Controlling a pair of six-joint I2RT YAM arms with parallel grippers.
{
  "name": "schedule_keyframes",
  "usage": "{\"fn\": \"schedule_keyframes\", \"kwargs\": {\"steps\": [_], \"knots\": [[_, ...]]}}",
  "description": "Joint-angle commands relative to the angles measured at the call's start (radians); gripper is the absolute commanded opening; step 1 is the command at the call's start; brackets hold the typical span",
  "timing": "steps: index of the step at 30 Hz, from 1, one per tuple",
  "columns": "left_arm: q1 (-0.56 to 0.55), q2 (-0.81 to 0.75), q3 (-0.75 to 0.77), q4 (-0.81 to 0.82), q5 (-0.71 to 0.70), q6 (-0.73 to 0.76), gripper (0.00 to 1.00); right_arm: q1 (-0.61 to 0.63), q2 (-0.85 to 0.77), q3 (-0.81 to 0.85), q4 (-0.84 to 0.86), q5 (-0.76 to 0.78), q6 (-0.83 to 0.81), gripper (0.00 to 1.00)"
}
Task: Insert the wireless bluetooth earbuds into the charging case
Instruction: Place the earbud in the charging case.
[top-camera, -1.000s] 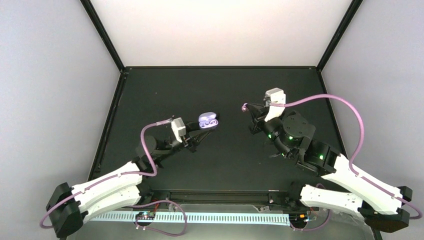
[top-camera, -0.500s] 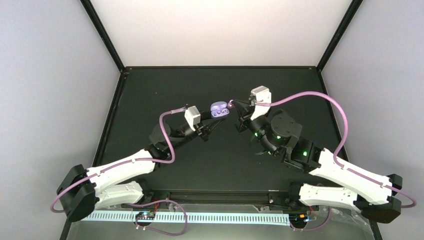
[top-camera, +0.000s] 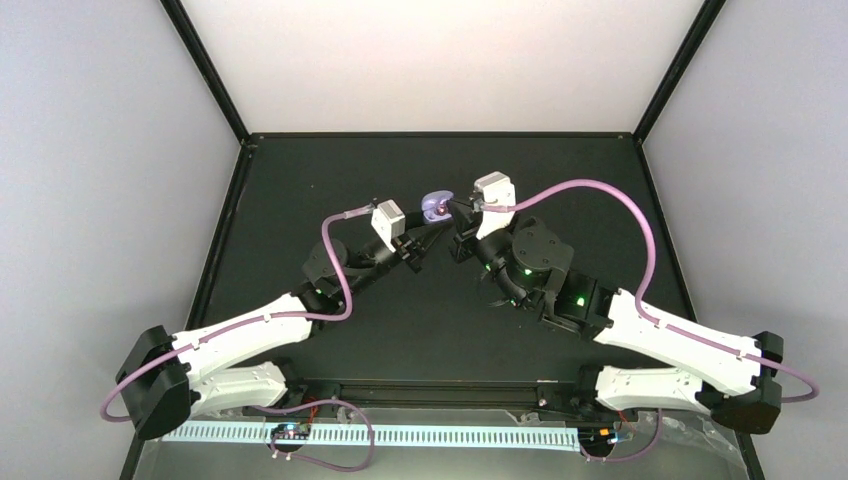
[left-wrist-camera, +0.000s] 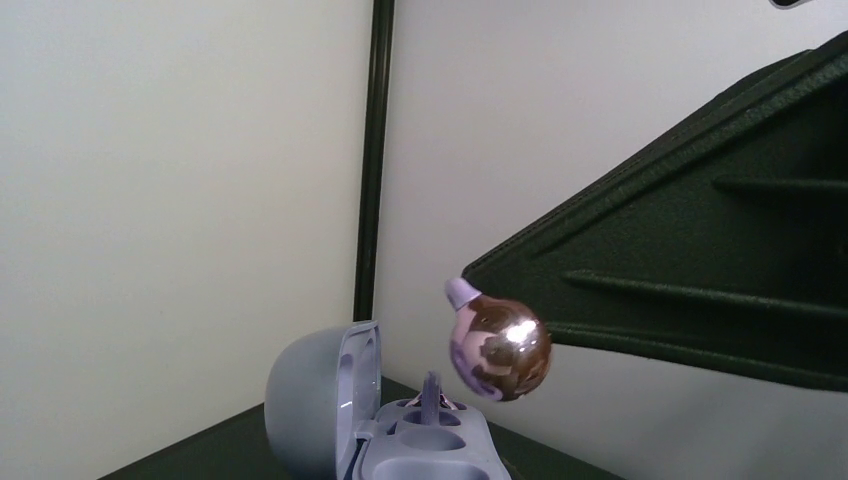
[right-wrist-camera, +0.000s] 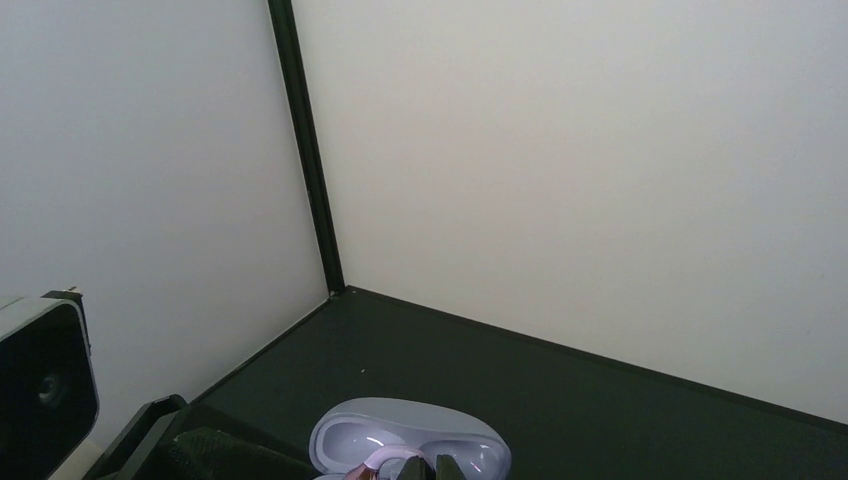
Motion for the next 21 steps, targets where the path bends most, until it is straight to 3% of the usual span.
{"fn": "schedule_keyframes", "kwargs": {"steps": [1, 21], "knots": [[-0.013, 0.004, 0.05, -0.025, -0.038, 0.013, 0.01, 0.012, 0.025, 0.025, 0.074, 0.037, -0.019, 0.01], [-0.024, -0.025, 0.051, -0.061, -0.066, 0.0, 0.02, 0.014, 0.077, 0.032, 0.06, 0.04, -0.035, 0.01]]}}
